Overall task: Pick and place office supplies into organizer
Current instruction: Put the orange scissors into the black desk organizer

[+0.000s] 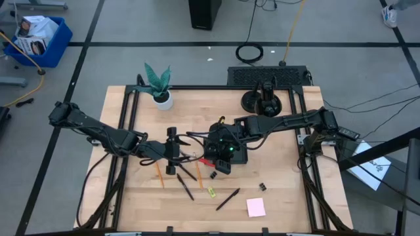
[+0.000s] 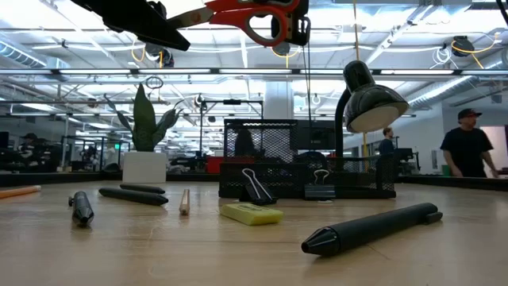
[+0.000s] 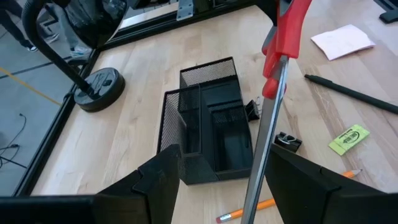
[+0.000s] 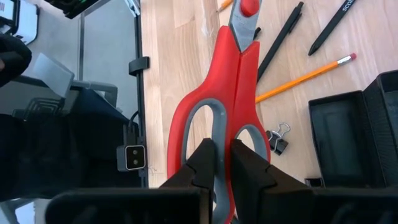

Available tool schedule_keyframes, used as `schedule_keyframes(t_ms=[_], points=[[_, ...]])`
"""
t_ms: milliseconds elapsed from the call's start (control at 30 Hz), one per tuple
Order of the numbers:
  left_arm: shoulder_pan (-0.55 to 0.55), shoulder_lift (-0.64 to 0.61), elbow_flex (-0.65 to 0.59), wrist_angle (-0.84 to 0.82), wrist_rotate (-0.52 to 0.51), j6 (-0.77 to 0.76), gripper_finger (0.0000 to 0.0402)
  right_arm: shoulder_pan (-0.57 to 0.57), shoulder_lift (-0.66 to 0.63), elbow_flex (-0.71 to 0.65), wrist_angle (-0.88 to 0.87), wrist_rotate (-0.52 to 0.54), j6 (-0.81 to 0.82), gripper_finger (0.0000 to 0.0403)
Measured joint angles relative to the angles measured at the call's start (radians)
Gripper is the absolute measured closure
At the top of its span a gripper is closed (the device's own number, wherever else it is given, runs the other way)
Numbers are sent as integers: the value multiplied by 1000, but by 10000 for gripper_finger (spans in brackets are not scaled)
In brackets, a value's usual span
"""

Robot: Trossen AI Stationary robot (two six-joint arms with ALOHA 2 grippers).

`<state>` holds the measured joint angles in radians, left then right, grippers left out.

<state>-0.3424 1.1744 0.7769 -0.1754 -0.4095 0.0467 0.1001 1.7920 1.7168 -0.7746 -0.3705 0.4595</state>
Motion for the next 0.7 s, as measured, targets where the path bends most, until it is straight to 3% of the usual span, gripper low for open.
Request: schedule_keyframes(t_ms=[700], points=[[0, 0, 0, 23, 16, -8, 177, -31, 8, 0, 0, 1, -1, 383]])
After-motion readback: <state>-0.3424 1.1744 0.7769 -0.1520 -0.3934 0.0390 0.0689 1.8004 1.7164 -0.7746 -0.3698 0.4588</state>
